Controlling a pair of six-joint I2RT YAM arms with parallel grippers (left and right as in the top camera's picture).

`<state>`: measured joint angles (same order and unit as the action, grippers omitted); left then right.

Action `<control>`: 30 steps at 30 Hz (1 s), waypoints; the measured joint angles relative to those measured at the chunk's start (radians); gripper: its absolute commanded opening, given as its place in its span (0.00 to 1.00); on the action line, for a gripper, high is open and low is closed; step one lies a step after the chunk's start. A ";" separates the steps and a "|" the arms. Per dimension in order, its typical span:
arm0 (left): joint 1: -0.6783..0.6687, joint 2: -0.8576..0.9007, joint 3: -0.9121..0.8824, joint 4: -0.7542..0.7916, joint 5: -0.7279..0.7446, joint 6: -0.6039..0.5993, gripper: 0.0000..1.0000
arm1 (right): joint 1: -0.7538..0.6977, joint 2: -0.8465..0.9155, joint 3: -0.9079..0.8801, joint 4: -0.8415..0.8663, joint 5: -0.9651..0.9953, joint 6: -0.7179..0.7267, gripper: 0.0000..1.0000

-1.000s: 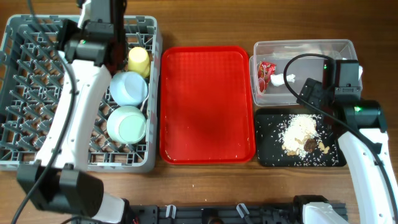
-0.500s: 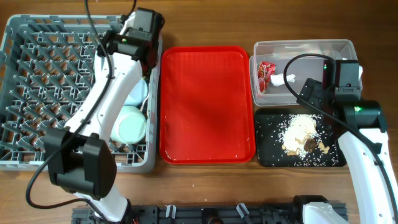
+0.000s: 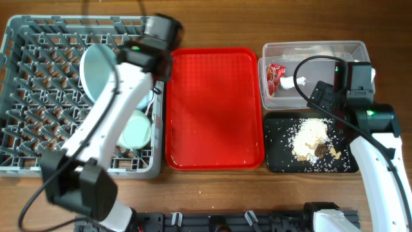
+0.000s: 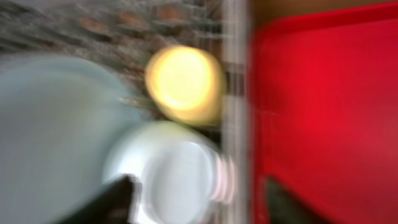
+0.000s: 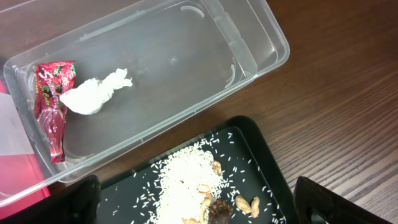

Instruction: Sort waste into correct bins and load items into the dishwasher rack

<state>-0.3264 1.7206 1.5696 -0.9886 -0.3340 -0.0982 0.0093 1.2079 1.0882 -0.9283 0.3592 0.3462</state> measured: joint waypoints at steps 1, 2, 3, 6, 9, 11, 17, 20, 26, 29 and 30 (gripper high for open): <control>0.053 -0.034 0.000 -0.003 0.159 -0.018 1.00 | 0.000 0.000 0.000 0.000 0.000 0.000 1.00; 0.096 -0.059 0.000 -0.003 0.262 -0.032 1.00 | 0.000 0.000 0.000 0.000 0.000 0.000 1.00; 0.153 -0.093 0.000 -0.010 0.389 -0.042 1.00 | 0.000 0.000 0.000 0.000 0.000 0.000 1.00; 0.204 -0.116 0.000 -0.014 0.542 -0.053 1.00 | 0.000 0.000 0.000 0.000 0.000 0.000 1.00; 0.216 -0.116 0.000 -0.014 0.592 -0.058 1.00 | 0.000 0.000 0.000 0.000 0.000 0.000 1.00; 0.216 -0.116 0.000 -0.014 0.602 -0.058 1.00 | 0.000 0.000 0.000 0.000 0.000 0.000 1.00; 0.216 -0.116 0.000 -0.014 0.613 -0.058 1.00 | 0.000 0.000 0.000 0.000 0.000 0.000 1.00; 0.216 -0.116 0.000 -0.014 0.613 -0.058 1.00 | 0.000 0.000 0.000 0.000 0.000 0.000 1.00; 0.216 -0.116 0.000 -0.014 0.613 -0.058 1.00 | 0.016 -0.030 0.000 0.000 0.000 0.000 1.00; 0.216 -0.116 0.000 -0.015 0.613 -0.058 1.00 | 0.093 -0.206 0.000 0.000 -0.001 0.000 1.00; 0.216 -0.116 0.000 -0.015 0.613 -0.058 1.00 | 0.121 -0.269 0.000 -0.002 0.000 0.000 1.00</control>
<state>-0.1108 1.6043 1.5696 -1.0039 0.2794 -0.1562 0.1307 0.9394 1.0885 -0.9298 0.3592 0.3462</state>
